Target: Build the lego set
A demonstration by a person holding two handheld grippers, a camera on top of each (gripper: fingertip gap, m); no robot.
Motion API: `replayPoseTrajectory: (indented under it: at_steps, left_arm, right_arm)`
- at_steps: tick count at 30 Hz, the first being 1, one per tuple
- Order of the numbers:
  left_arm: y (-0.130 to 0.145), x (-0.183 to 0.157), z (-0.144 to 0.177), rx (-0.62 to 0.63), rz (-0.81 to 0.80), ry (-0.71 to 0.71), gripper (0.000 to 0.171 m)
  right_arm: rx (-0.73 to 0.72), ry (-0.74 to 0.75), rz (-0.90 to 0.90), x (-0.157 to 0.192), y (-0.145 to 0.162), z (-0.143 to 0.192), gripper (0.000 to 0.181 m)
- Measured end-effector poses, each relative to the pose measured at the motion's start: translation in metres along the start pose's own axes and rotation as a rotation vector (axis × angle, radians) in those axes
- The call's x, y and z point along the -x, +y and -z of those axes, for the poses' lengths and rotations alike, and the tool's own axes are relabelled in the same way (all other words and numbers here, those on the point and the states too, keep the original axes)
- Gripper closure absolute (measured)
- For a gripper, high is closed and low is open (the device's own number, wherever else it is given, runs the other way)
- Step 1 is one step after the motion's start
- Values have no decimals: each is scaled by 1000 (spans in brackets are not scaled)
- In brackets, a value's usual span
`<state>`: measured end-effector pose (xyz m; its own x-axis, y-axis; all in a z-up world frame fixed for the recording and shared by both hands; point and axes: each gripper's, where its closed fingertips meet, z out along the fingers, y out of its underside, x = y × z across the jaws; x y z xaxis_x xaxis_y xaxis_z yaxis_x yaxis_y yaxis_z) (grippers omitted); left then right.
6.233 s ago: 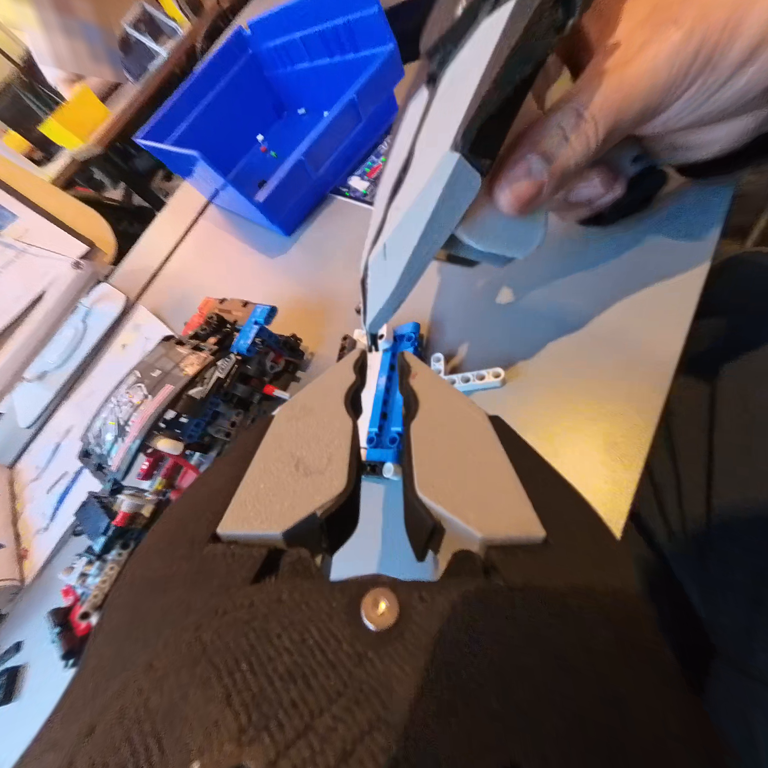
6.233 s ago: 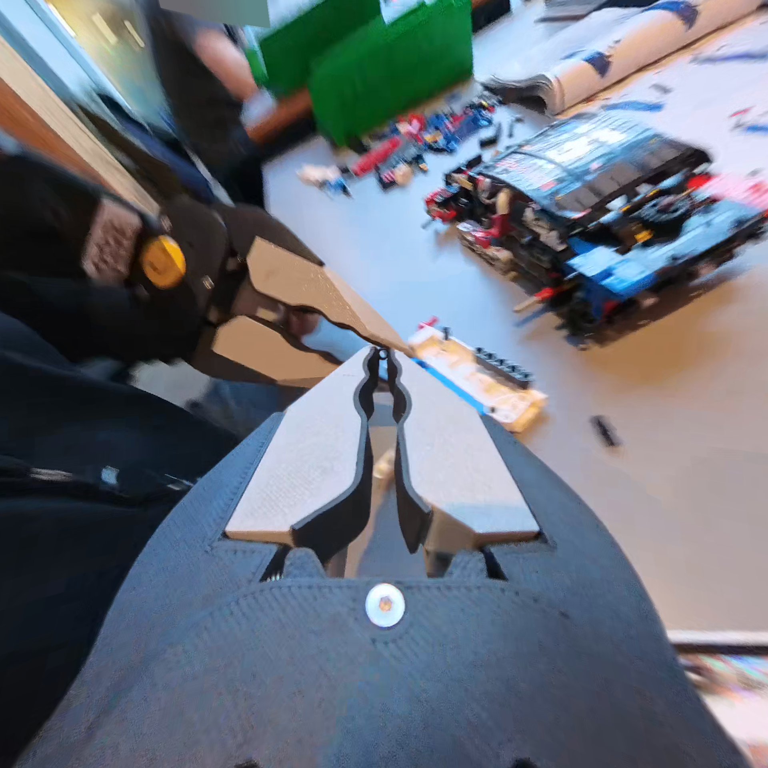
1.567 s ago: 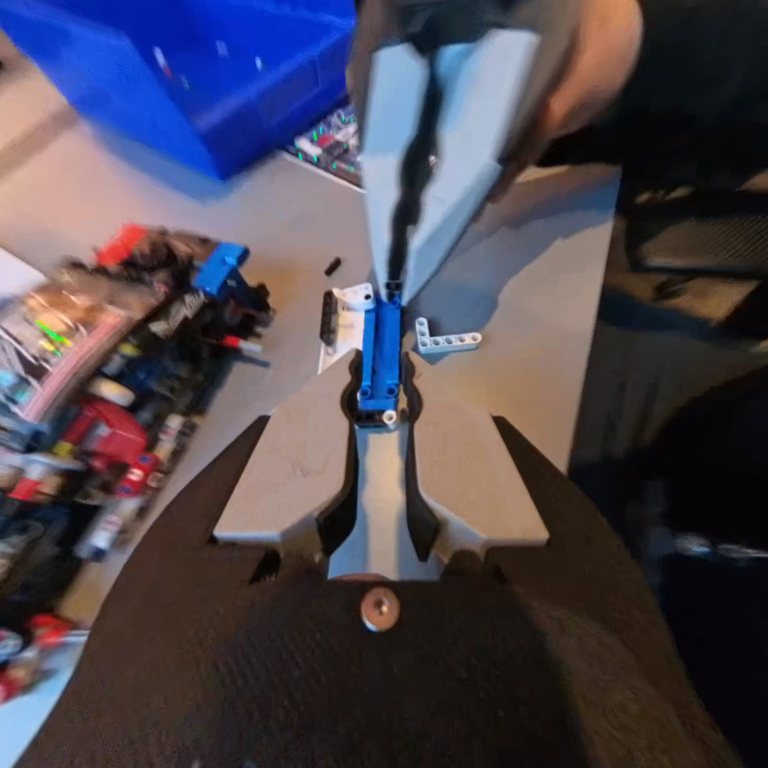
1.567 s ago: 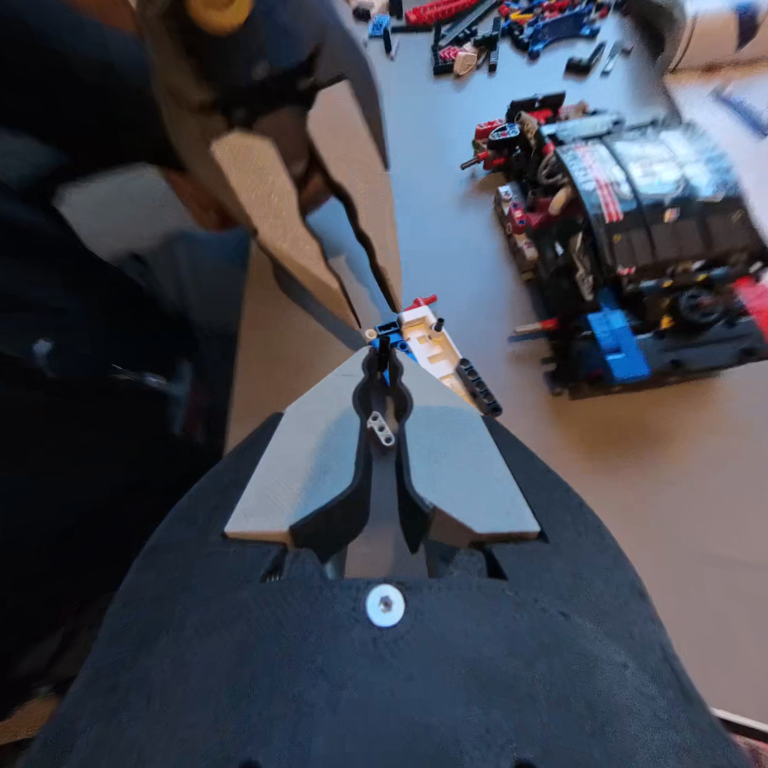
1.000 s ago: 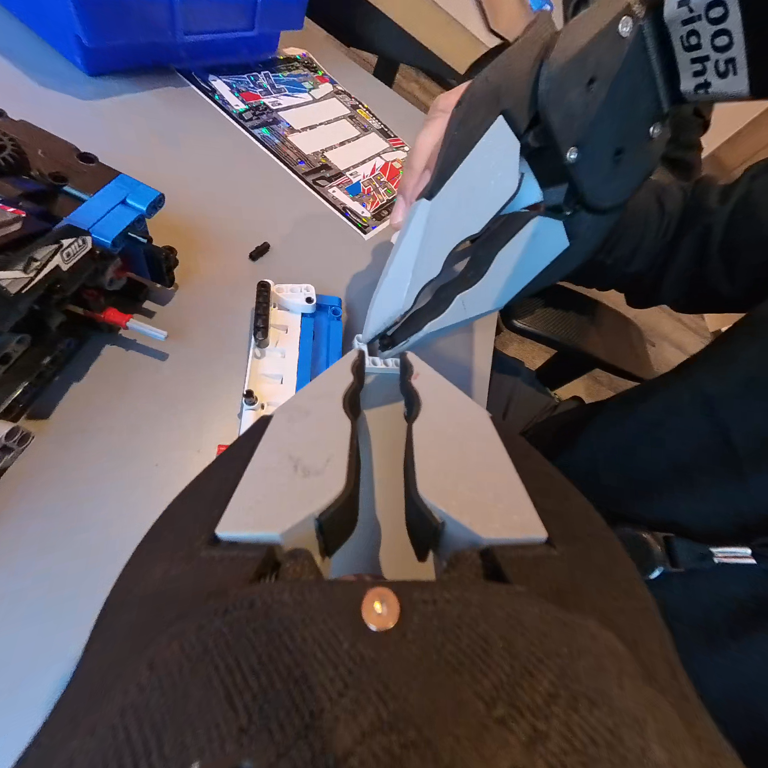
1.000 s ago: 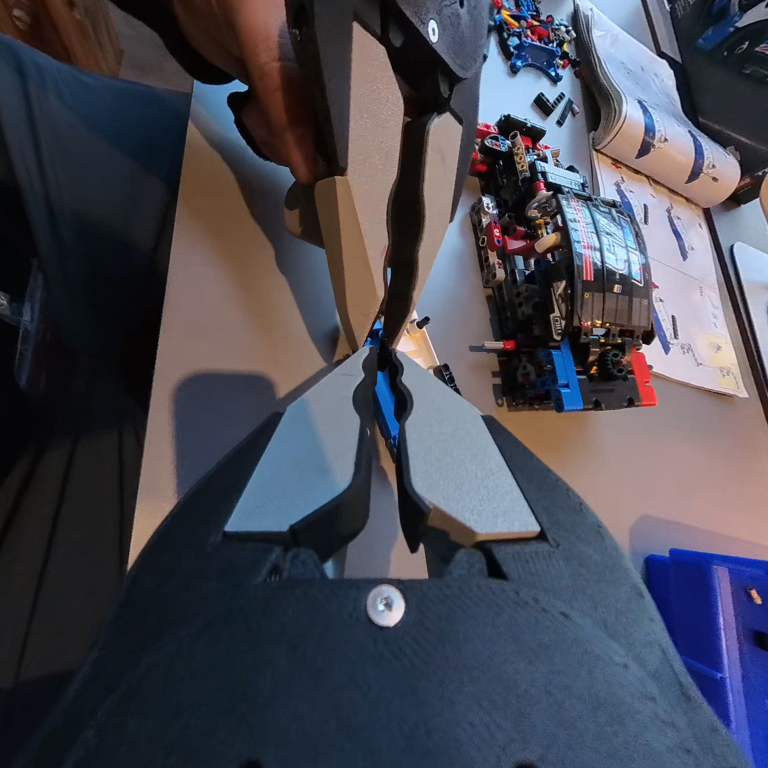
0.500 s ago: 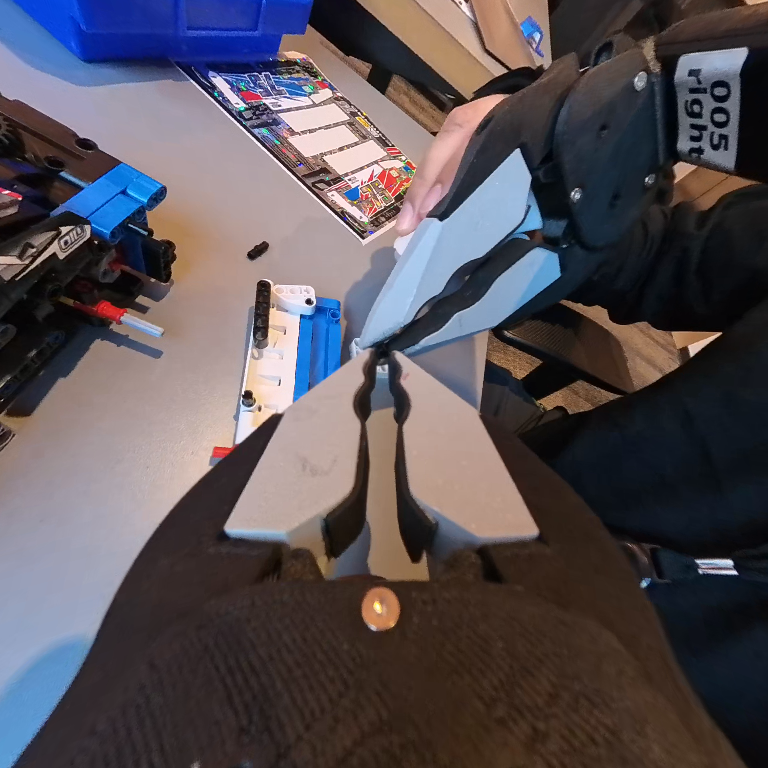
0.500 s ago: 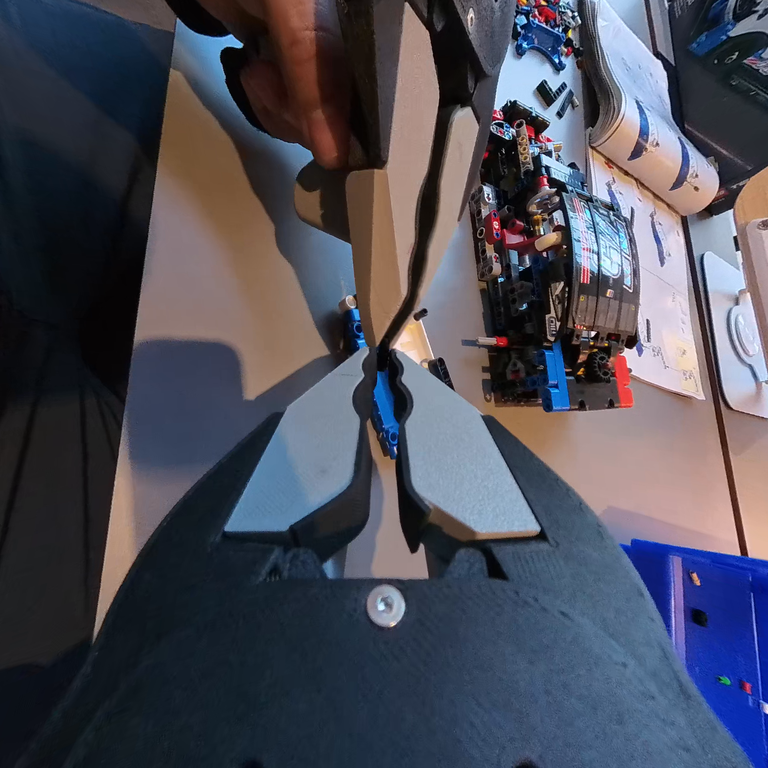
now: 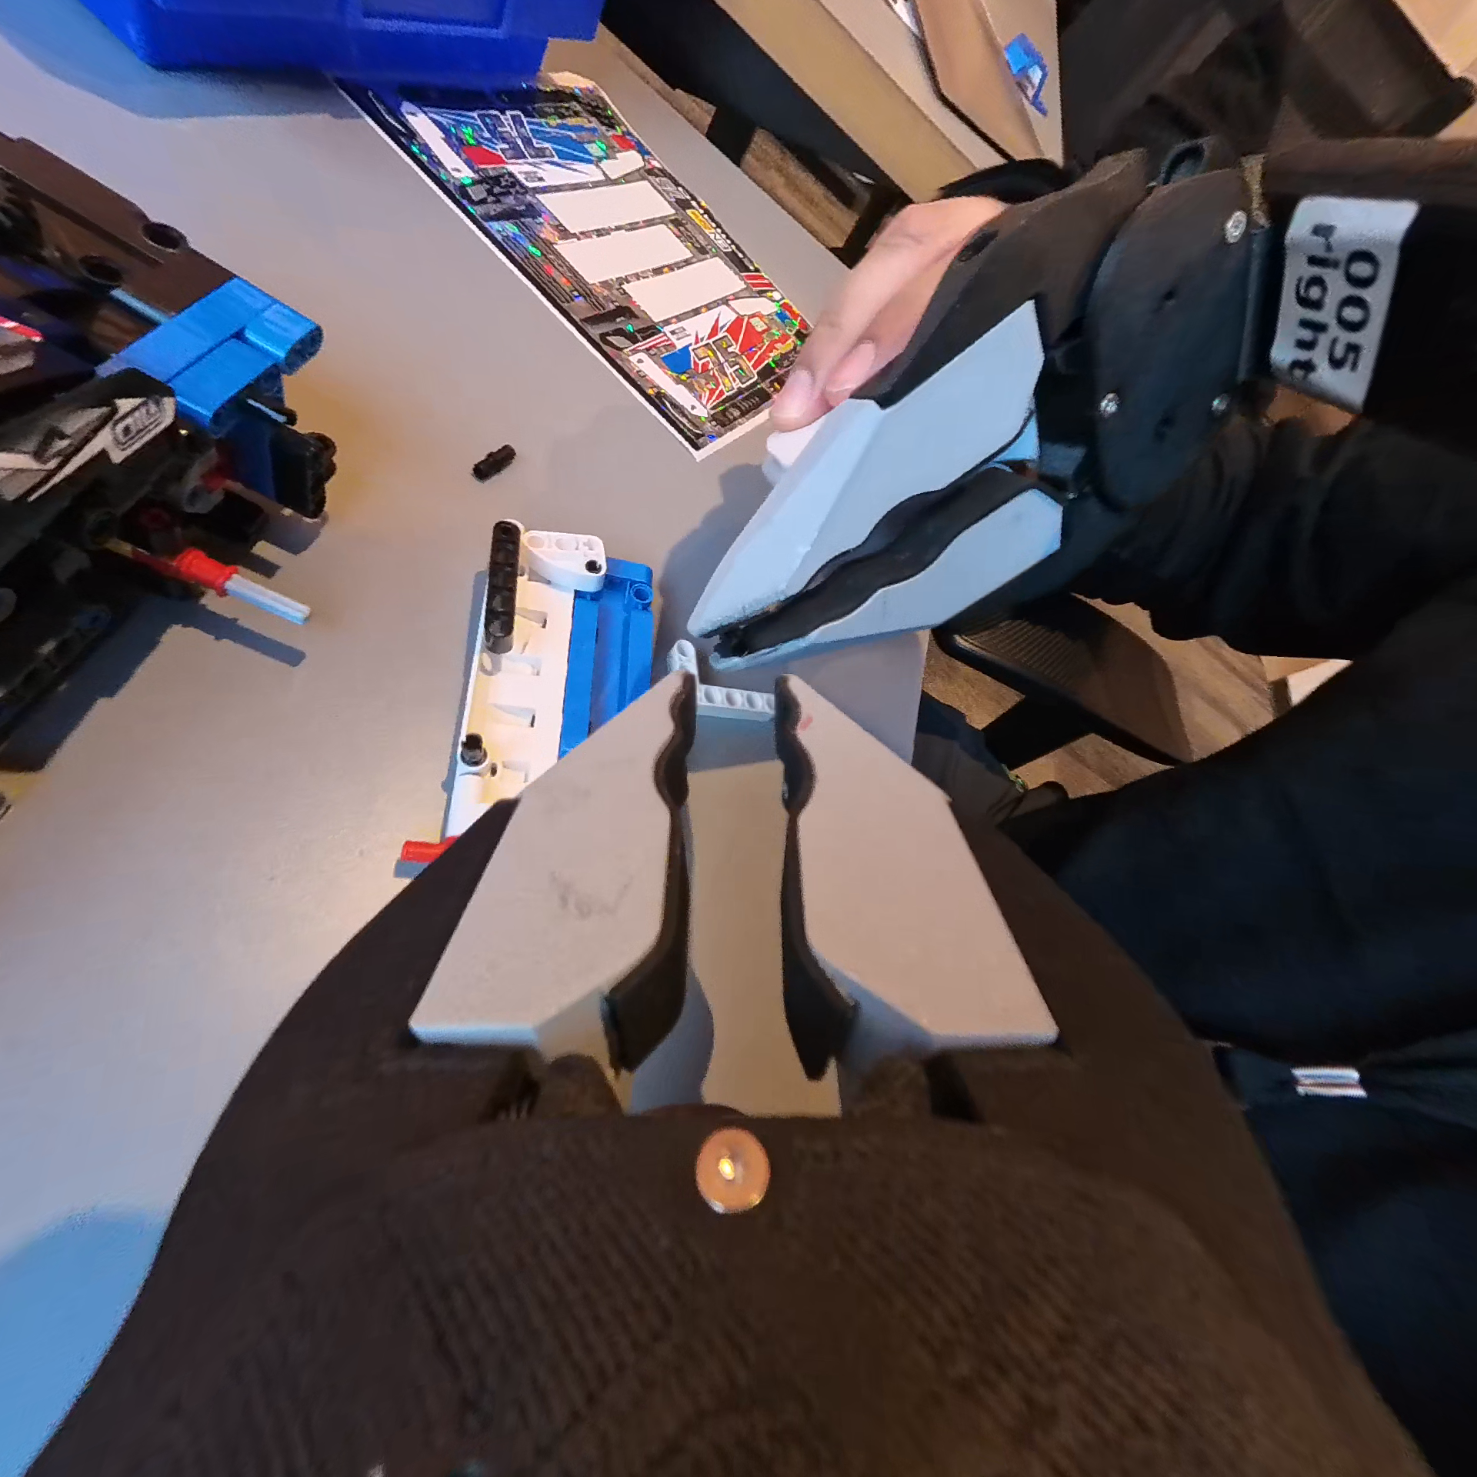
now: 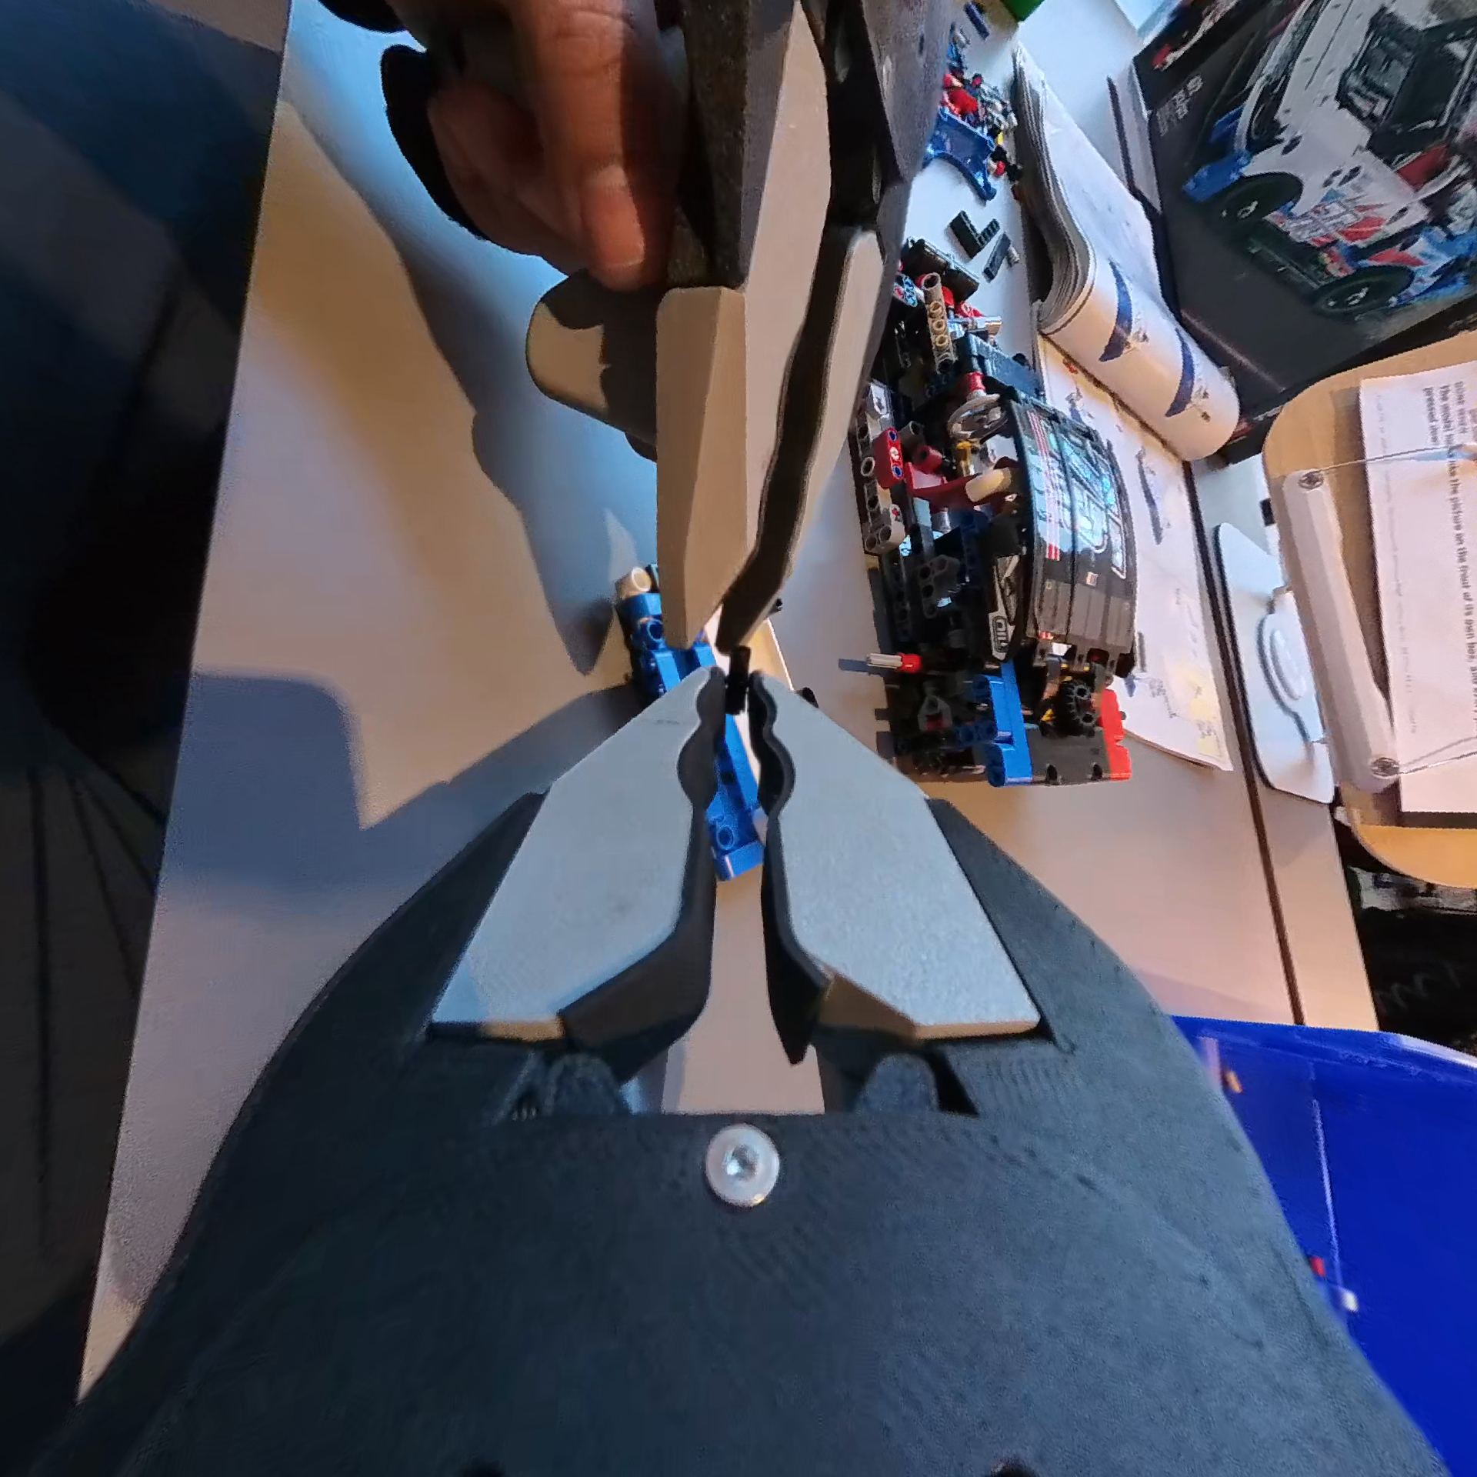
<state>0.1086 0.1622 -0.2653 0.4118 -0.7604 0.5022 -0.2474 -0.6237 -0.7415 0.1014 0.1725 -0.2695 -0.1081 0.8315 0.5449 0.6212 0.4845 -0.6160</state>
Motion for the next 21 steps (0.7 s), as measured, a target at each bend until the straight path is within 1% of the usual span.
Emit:
replayPoseTrajectory:
  at_steps: [7, 13, 21]
  left_arm:
    - [-4, 1, -5, -6, 17, 8, 157]
    - [-2, 3, -9, 7, 24, -6, 162]
    - [-2, 3, -8, -6, 58, 8, 159]
  right_arm:
    - [29, 34, 71, 1, 3, 0, 179]
    - [86, 60, 129, 1, 8, -3, 179]
    - [117, 97, 211, 0, 8, -3, 179]
